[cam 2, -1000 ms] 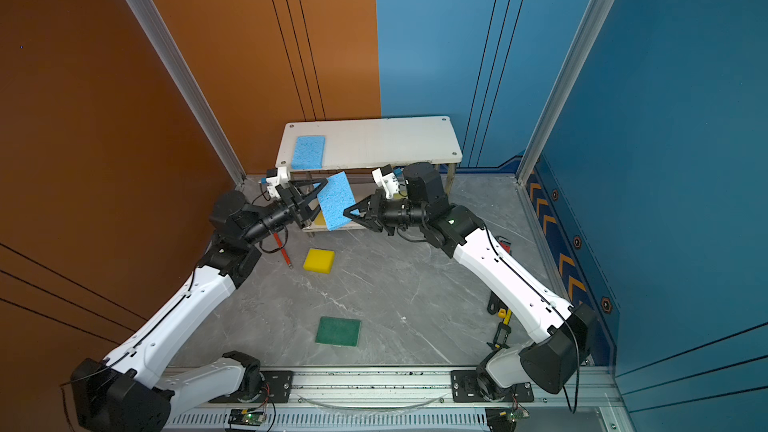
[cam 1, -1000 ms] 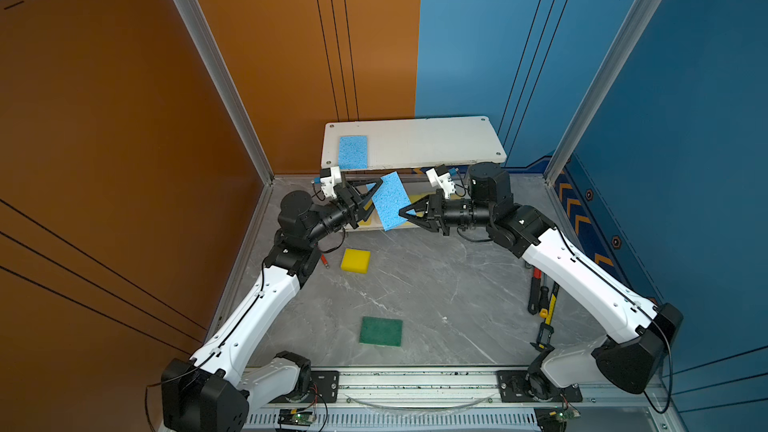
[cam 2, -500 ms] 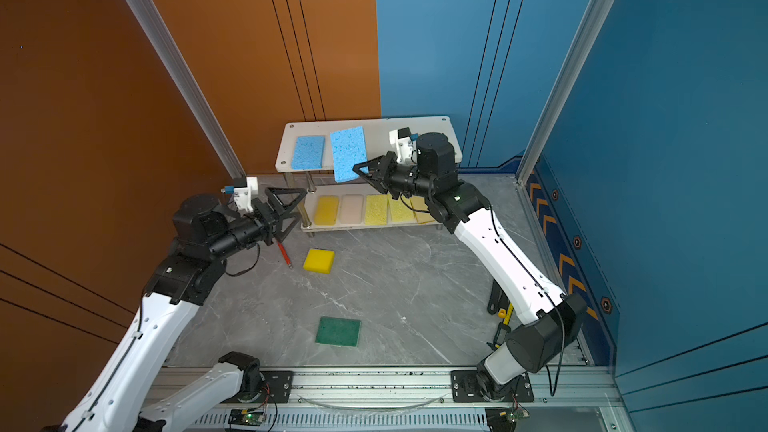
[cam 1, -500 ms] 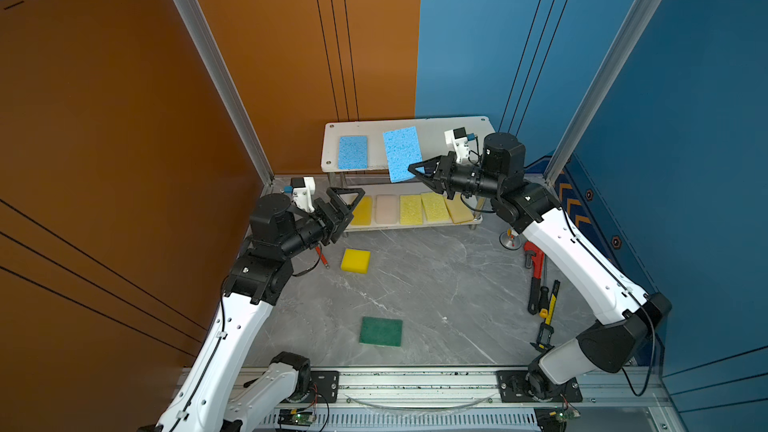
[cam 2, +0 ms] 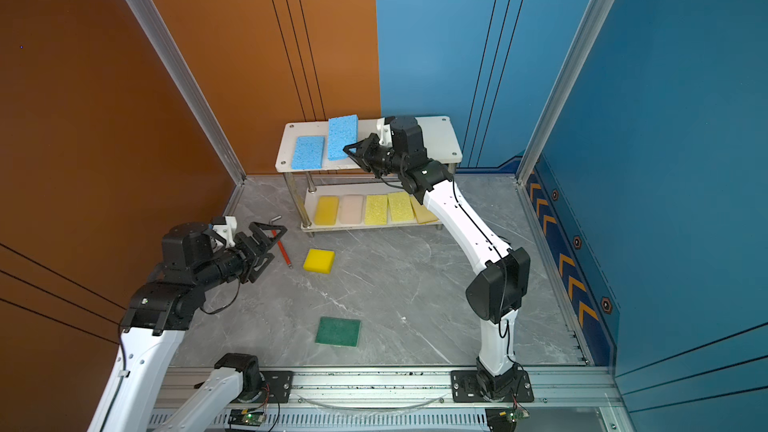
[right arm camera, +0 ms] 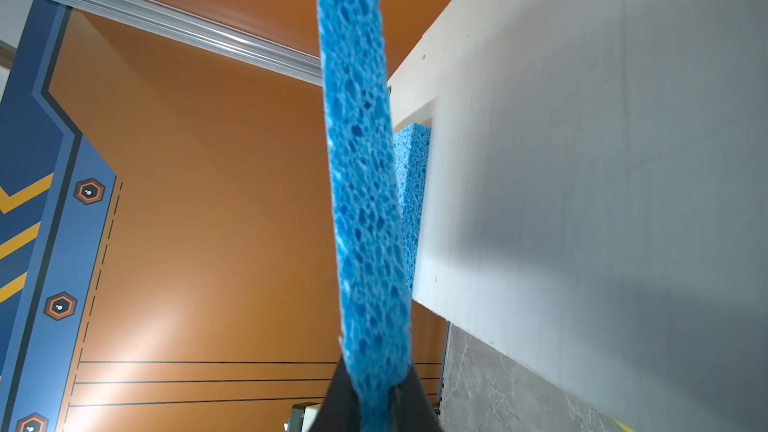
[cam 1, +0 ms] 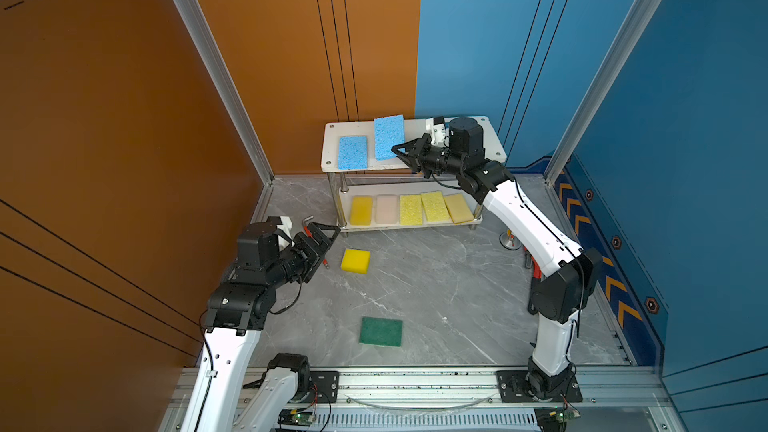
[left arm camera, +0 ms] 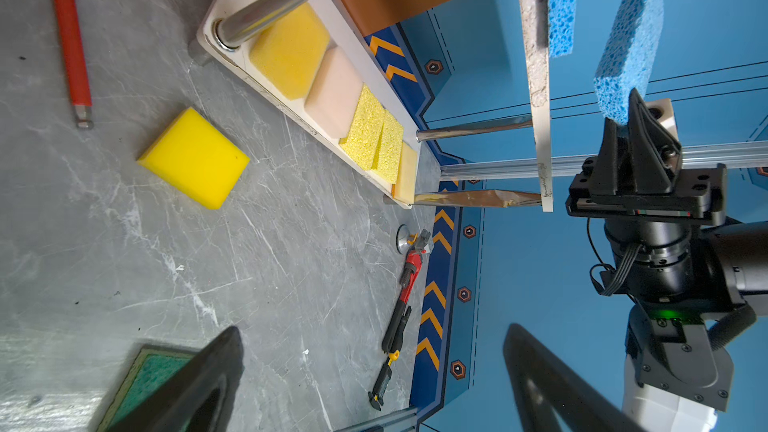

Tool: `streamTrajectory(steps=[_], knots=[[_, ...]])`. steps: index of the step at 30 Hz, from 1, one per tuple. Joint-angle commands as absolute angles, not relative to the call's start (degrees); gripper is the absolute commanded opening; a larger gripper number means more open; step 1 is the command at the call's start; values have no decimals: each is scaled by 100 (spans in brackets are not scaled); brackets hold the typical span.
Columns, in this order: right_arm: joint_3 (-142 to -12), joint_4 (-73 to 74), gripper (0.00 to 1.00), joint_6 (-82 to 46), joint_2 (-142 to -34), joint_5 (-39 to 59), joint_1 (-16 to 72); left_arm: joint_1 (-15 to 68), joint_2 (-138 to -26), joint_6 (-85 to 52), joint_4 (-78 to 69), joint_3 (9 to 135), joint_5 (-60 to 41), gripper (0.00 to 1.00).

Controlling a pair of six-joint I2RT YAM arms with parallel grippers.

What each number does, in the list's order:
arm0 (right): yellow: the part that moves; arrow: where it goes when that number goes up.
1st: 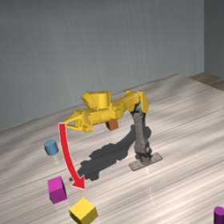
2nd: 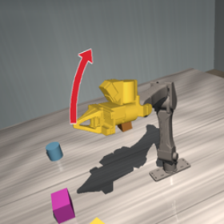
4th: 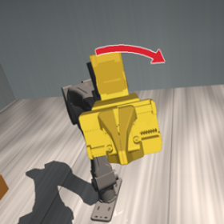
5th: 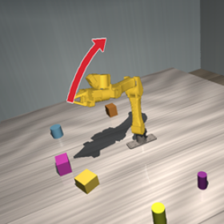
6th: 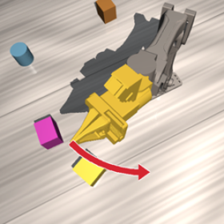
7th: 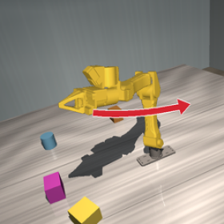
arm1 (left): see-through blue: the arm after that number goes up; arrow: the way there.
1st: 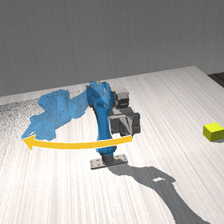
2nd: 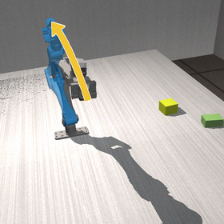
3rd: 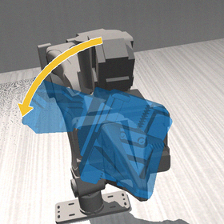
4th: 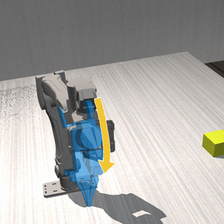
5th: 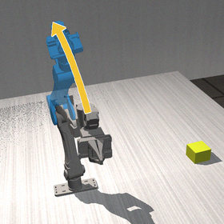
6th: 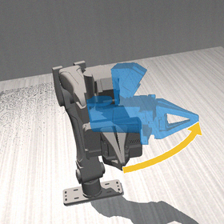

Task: Place and organize the cleaning sponges onto the shelf
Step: 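Raise the blue sponge onto the top shelf with the right gripper while the left withdraws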

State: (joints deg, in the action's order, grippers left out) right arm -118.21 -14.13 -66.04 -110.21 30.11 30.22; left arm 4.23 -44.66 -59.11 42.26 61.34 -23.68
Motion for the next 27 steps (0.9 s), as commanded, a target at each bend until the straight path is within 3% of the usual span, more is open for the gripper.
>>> streamTrajectory(steps=[1,15,27], knots=[[-12057,-1404,12,-6726,-11097,2839,3032,281,-4413,-5719,4374,6082,-2596,98],[-12179,-1406,16,-7048,-11419,2714,3173,-153,-4452,-5665,4376,5979,-3021,98],[-12234,-1402,49,-7115,-11428,2680,3189,-386,-4629,-5546,4376,6072,-3204,98]])
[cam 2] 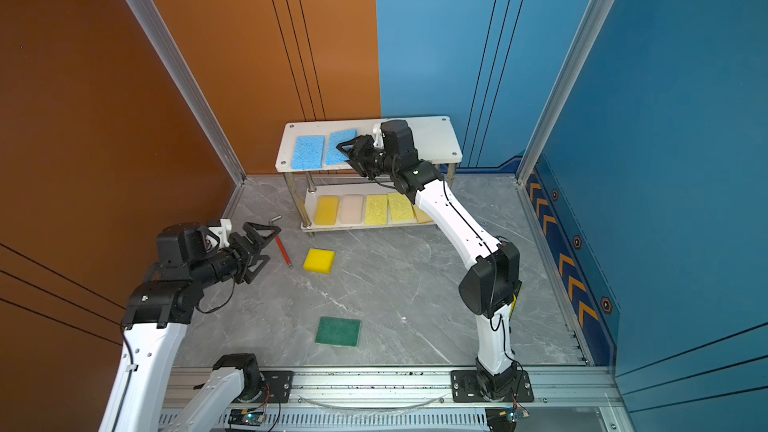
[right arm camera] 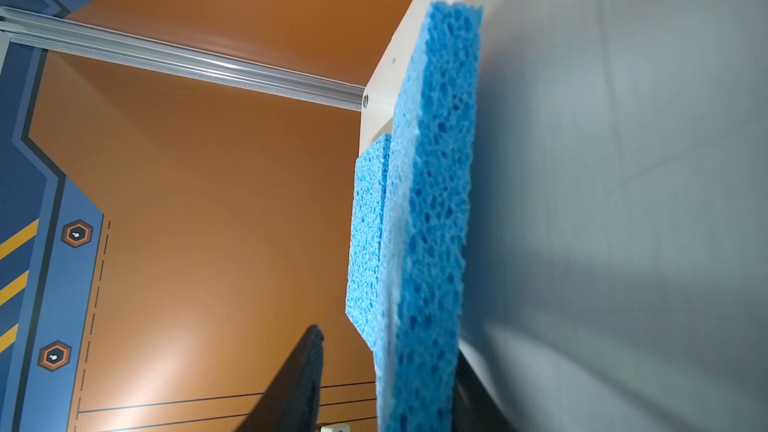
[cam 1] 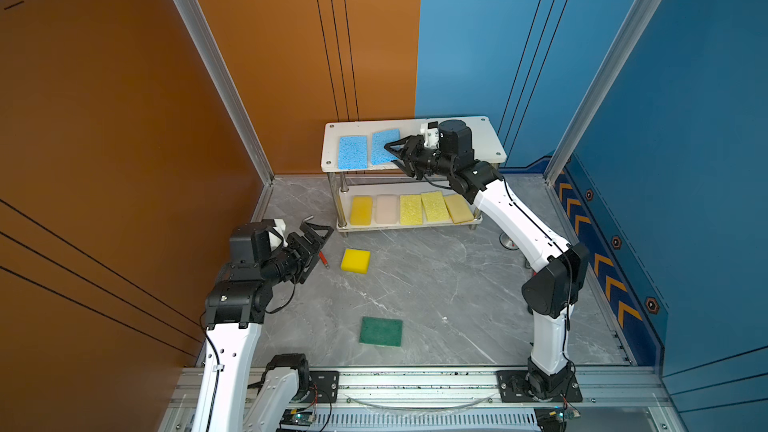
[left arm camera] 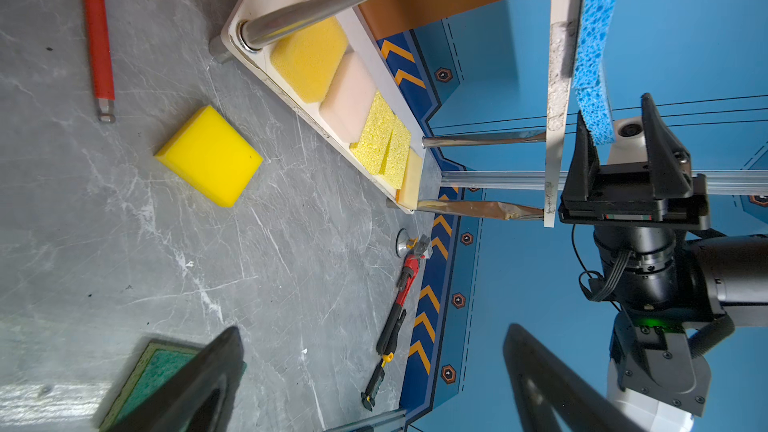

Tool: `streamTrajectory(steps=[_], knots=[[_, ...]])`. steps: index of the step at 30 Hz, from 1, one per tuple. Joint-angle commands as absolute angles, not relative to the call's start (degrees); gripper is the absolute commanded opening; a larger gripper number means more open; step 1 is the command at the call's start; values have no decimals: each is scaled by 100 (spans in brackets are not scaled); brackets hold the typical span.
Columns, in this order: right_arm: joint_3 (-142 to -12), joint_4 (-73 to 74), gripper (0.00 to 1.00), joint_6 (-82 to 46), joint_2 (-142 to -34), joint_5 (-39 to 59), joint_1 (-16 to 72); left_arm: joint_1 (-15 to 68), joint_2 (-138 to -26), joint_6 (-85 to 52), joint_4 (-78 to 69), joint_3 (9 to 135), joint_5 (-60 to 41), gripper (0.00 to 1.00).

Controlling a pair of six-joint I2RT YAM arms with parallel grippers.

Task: Place and organize the cleaning sponges onto the shelf
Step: 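Raise the blue sponge onto the top shelf with the right gripper while the left withdraws, then press the blue sponge flat beside the other on the top shelf with the right gripper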

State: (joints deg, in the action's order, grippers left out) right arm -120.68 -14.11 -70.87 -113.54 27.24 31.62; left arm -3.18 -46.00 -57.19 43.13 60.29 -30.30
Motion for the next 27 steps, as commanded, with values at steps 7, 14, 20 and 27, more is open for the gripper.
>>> streamTrajectory(steps=[7,14,20,27], knots=[[-12452,-2108,59,-7059,-11374,2538,3195,-431,-4728,-5493,4376,6112,-3256,98],[-12740,-2901,64,-6949,-11401,2357,3259,-445,-4816,-5432,4364,6160,-3263,98],[-13024,-3438,65,-6917,-11500,2216,3296,-440,-4819,-5405,4368,6149,-3275,98],[-13737,-4321,68,-6431,-11834,2004,3345,-447,-4843,-5386,4362,6151,-3277,98]])
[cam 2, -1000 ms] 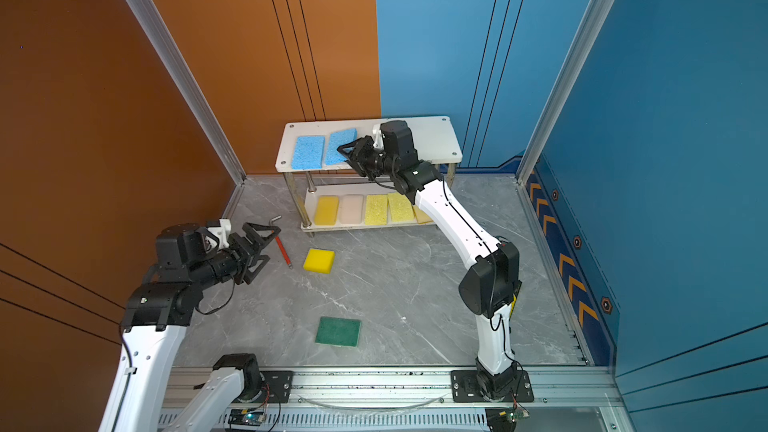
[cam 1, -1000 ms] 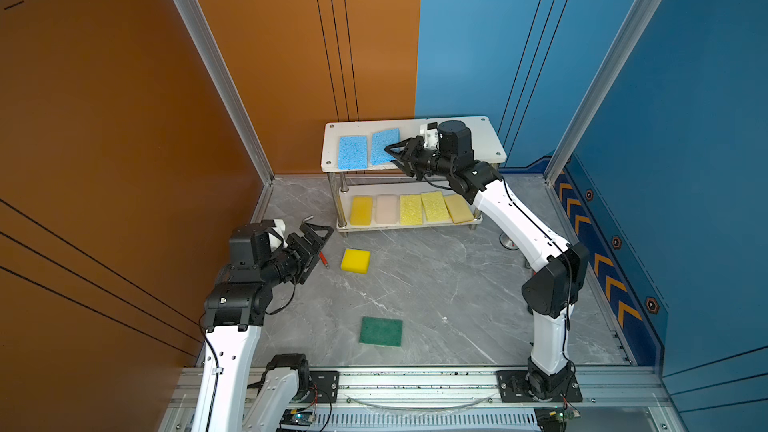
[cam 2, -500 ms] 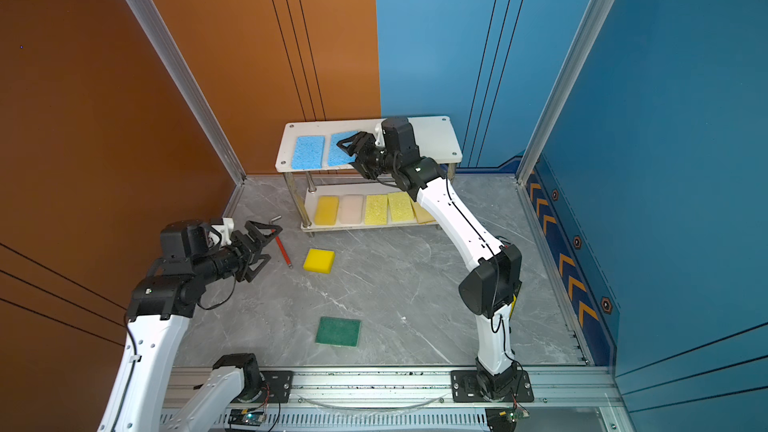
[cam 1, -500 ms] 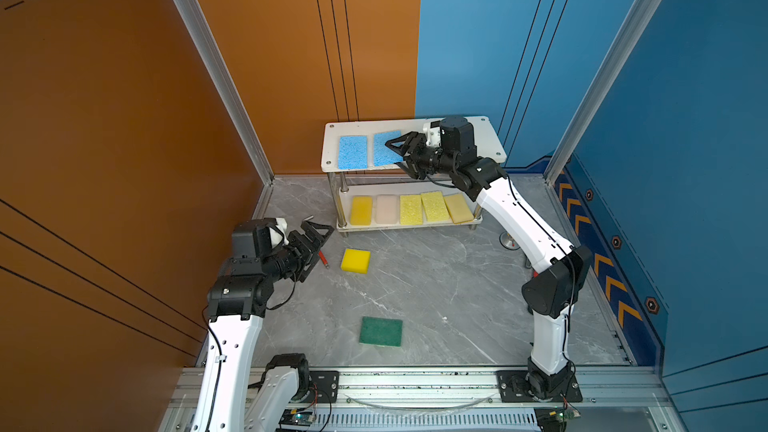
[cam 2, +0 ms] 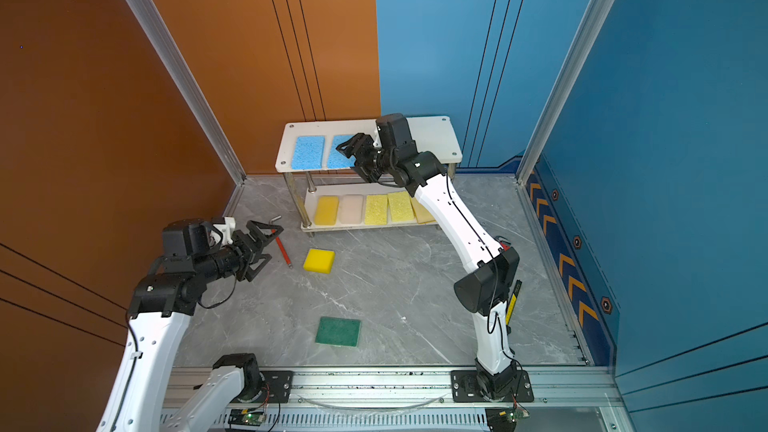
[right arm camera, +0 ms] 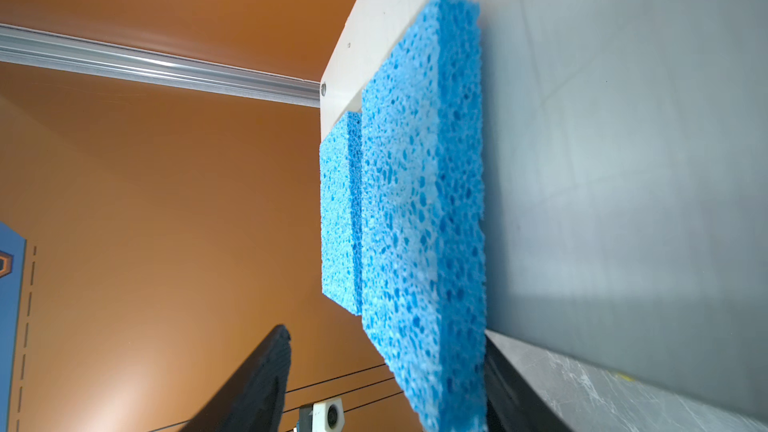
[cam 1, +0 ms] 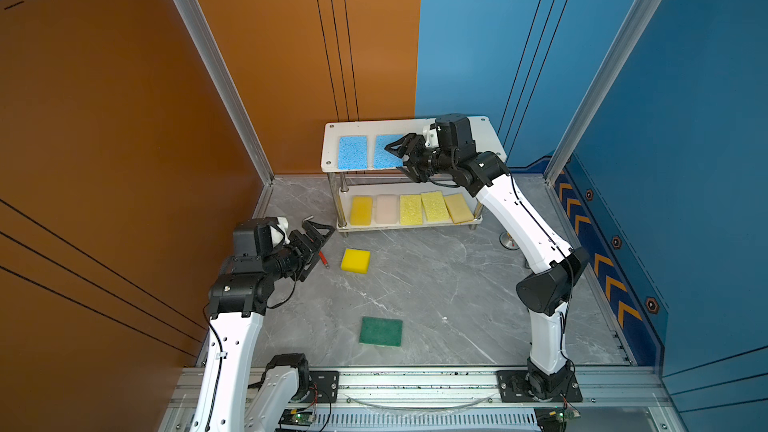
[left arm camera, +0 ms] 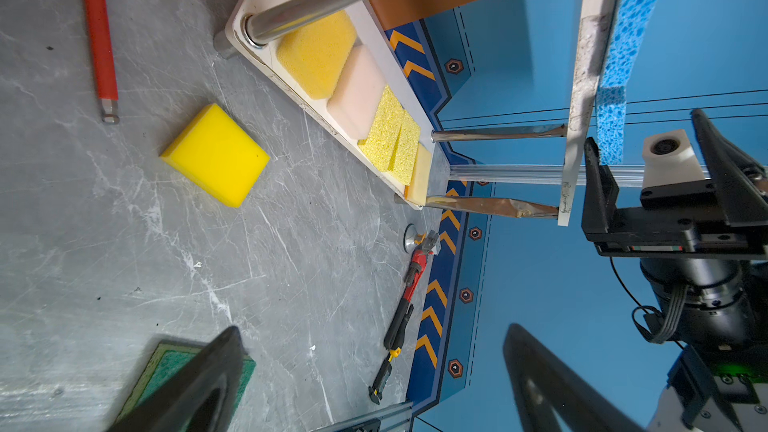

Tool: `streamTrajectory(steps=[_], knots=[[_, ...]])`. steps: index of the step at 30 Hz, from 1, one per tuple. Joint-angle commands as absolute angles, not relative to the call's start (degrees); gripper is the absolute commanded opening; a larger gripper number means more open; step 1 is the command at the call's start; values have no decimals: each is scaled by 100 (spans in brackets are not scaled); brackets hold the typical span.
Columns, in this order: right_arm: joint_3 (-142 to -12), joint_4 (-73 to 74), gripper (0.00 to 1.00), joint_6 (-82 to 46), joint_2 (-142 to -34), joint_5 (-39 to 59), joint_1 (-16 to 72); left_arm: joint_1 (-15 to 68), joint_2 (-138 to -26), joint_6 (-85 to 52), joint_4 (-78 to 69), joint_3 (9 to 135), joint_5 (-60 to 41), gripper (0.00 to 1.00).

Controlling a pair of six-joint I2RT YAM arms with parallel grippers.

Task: Place and organize the cleaning sponges onto the shelf
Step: 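Press the blue sponge flat beside the other on the top shelf with the right gripper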

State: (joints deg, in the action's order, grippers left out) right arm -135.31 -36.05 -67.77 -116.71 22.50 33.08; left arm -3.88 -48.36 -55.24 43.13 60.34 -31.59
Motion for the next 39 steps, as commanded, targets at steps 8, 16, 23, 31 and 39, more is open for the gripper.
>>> streamTrajectory(steps=[8,16,23,31,39], knots=[[-13832,-4964,68,-6198,-11791,1863,3357,-445,-4875,-5388,4365,6178,-3288,98],[-13725,-5098,68,-6144,-11620,1841,3346,-441,-4893,-5390,4364,6181,-3283,98],[-13734,-5053,68,-5685,-11376,1968,3378,-440,-4852,-5397,4365,6127,-3269,98],[-13240,-4916,66,-5414,-11024,2314,3367,-442,-4851,-5405,4363,6038,-3220,98],[-12625,-4917,60,-5492,-10884,2399,3267,-441,-4869,-5388,4359,6029,-3207,98]])
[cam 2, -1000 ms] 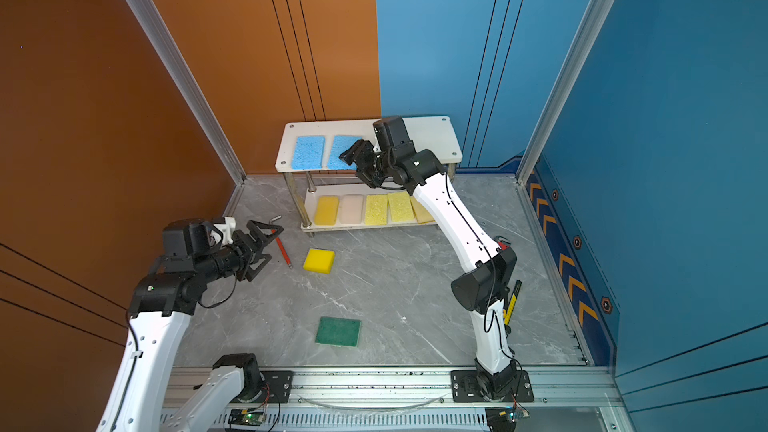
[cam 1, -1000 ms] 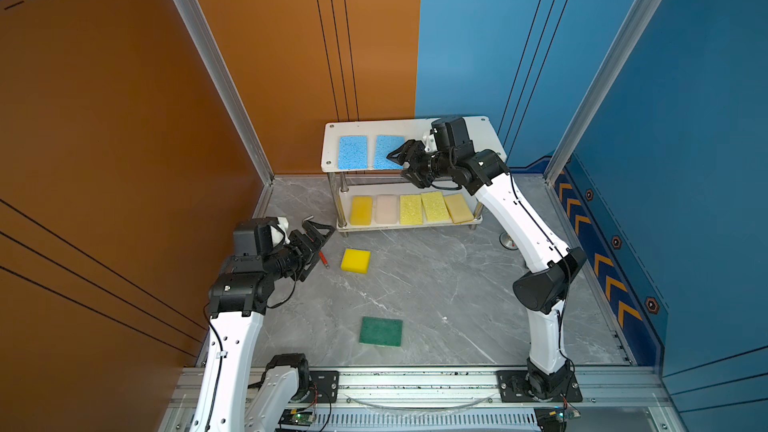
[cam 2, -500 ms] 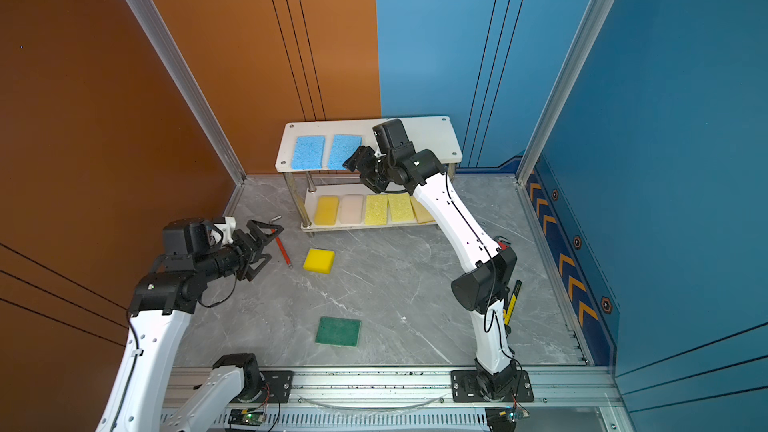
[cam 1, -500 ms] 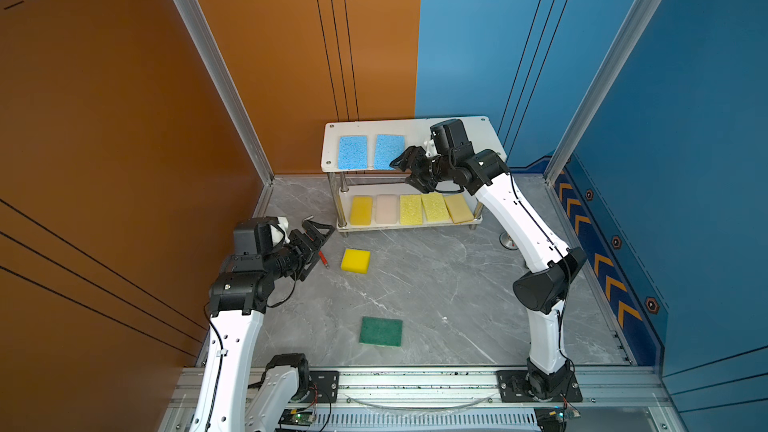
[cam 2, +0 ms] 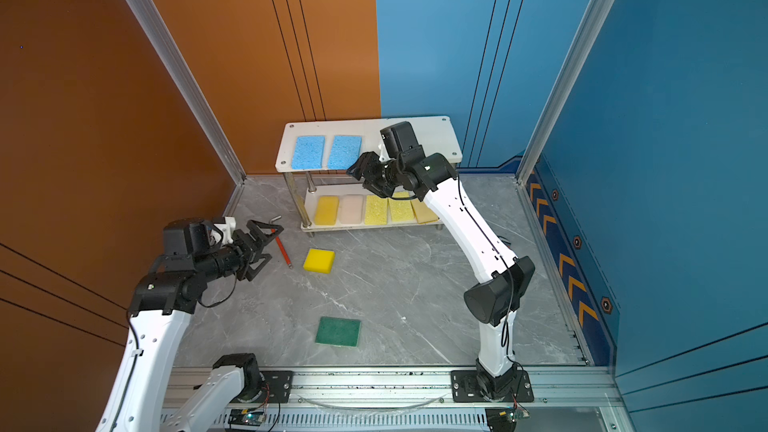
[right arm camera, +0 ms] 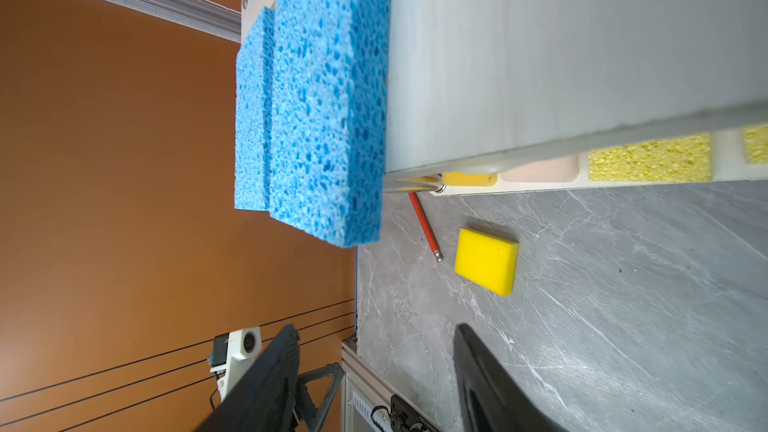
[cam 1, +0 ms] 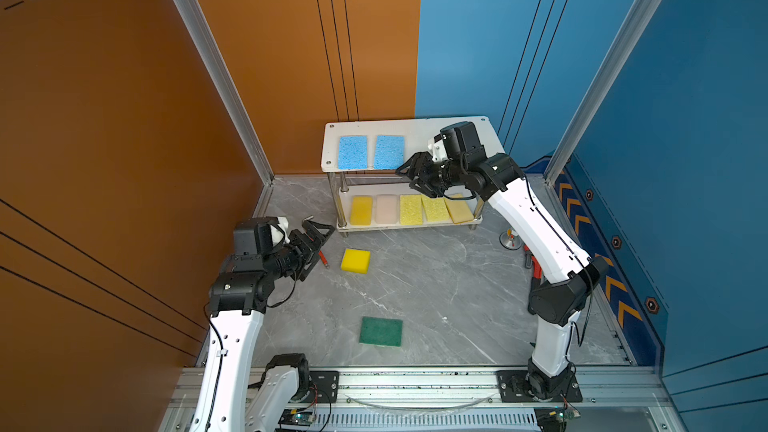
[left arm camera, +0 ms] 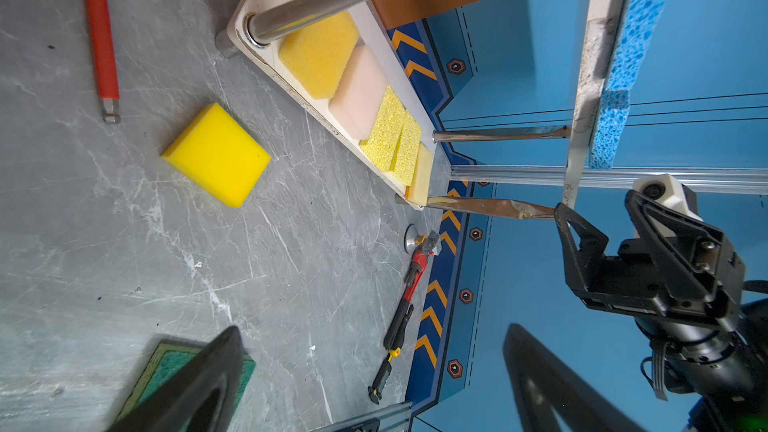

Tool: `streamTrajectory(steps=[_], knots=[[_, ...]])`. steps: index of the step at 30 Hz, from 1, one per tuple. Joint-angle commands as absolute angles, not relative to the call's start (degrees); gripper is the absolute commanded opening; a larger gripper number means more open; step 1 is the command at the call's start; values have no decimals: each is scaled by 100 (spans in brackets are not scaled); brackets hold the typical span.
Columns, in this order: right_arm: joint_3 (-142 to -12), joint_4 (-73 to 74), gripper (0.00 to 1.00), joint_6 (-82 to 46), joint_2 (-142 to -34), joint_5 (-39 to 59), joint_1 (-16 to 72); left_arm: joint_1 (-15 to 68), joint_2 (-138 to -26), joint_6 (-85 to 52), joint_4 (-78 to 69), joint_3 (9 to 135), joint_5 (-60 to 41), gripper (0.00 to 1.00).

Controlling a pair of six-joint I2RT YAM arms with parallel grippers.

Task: Place and organize the cleaning sponges onto the shelf
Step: 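Press the blue sponge flat beside the other on the top shelf with the right gripper, then release the blue sponge and move the right gripper down to the green scouring sponge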

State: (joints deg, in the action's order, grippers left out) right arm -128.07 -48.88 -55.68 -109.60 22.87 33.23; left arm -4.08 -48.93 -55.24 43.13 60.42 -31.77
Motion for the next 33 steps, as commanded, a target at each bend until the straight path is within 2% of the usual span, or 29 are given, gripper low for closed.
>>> streamTrajectory(steps=[1,17,33], knots=[[-12589,-4913,60,-5506,-10903,2400,3261,-440,-4872,-5385,4359,6029,-3199,98],[-13512,-4790,58,-5769,-11771,2513,3226,-463,-4928,-5361,4359,6030,-3173,98],[-13743,-4799,57,-5740,-12026,2689,3186,-477,-4999,-5347,4332,6072,-3175,98]])
